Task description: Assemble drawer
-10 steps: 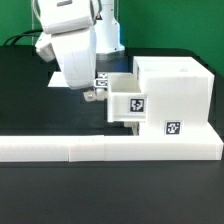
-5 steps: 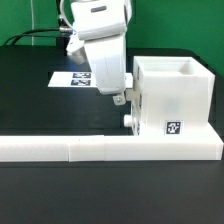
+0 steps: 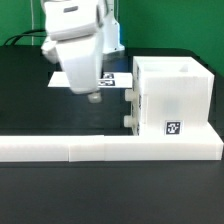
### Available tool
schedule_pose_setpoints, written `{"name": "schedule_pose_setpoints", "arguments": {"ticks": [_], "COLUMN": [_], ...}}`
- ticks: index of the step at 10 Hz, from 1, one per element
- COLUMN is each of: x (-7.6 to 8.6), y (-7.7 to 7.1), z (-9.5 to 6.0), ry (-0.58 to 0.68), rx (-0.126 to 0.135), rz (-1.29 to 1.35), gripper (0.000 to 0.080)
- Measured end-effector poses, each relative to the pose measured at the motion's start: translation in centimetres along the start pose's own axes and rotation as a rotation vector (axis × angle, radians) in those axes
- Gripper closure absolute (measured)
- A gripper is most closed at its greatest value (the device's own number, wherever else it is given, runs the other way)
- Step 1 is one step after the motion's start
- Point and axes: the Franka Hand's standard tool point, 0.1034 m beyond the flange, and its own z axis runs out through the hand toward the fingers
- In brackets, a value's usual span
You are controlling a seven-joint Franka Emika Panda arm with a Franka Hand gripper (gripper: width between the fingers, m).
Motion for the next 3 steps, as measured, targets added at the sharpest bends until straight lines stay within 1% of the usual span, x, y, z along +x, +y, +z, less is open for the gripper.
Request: {"name": "schedule_pose_setpoints", "arguments": {"ticks": [1,2,3], "x": [-1.0,-1.2,-0.8], "y": [0.2,0.5,0.5], "z": [-0.8,-1.7,-2.6], "ry": [-0.011,-0.019,-0.031], "rx": [-0.005,-0.030,-0.093], "rz": [0.001,0.021,0.055], "gripper": [0.0150,0.0150,0.0150]}}
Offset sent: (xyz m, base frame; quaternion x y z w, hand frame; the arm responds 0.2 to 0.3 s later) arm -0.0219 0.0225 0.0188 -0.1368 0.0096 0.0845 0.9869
